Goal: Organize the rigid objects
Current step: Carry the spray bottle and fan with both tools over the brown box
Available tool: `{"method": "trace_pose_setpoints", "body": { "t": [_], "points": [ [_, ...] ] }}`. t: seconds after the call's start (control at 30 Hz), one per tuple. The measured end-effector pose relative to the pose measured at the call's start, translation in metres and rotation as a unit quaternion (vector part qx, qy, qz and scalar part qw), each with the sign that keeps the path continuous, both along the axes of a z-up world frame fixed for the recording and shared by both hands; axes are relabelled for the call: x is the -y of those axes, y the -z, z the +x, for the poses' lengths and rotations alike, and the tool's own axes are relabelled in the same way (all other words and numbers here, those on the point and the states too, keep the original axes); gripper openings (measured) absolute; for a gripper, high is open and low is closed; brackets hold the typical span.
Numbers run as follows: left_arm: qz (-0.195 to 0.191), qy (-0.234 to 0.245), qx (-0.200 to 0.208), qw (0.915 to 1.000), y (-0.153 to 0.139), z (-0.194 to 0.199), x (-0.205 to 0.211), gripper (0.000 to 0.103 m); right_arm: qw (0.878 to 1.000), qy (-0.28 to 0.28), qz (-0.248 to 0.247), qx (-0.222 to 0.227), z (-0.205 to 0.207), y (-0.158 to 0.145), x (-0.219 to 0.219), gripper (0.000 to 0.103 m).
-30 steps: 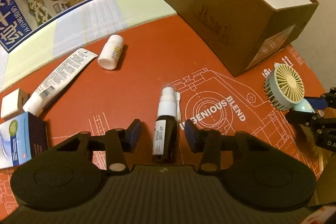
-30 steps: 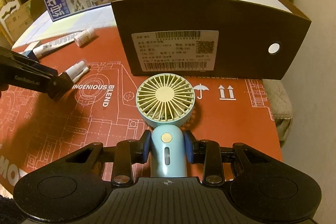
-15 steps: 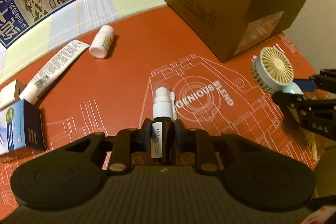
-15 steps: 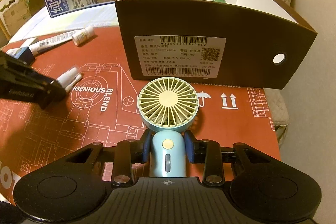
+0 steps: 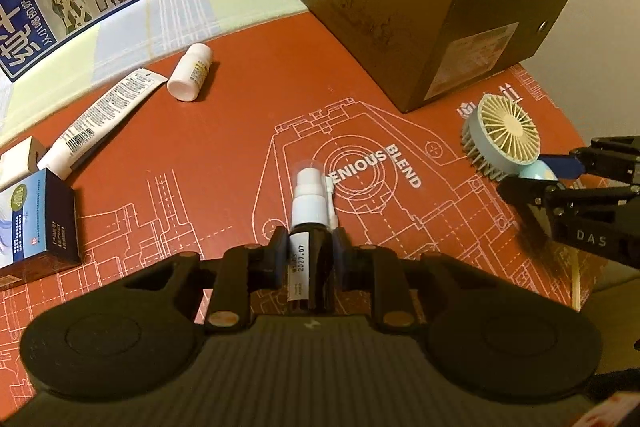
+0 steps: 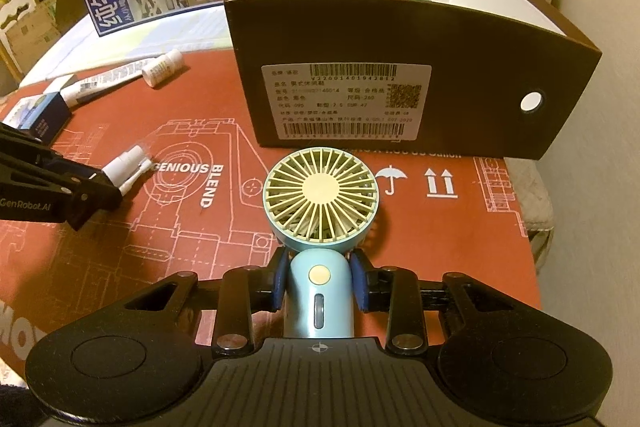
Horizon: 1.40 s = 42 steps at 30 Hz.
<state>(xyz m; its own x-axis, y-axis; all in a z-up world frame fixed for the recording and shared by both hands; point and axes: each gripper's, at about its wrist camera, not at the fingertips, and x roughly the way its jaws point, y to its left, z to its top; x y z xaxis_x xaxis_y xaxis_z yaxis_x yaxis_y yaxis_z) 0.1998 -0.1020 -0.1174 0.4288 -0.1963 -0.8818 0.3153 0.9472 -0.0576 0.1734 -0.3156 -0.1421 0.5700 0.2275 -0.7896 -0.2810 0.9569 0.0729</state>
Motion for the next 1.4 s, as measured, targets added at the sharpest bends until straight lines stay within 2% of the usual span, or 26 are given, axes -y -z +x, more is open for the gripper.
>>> {"method": "trace_pose_setpoints", "body": {
  "t": [0.4,0.9,1.1,1.4],
  "points": [
    [-0.016,0.001,0.02,0.9997,-0.022,-0.013,0.002,0.019,1.0,-0.006,0.019,0.011,-0.018,-0.02,0.003,0.03],
    [-0.057,0.009,0.078,0.9953,-0.088,-0.006,0.015,0.019,0.995,-0.048,0.053,0.065,-0.028,-0.093,0.017,0.03],
    [-0.064,0.013,0.097,0.9931,-0.11,0.016,0.029,0.019,0.993,-0.047,0.067,0.089,-0.007,-0.117,0.028,0.03],
    [-0.069,0.018,0.126,0.9895,-0.131,0.073,0.062,0.019,0.99,-0.029,0.079,0.117,0.062,-0.145,0.053,0.03]
  ]
}}
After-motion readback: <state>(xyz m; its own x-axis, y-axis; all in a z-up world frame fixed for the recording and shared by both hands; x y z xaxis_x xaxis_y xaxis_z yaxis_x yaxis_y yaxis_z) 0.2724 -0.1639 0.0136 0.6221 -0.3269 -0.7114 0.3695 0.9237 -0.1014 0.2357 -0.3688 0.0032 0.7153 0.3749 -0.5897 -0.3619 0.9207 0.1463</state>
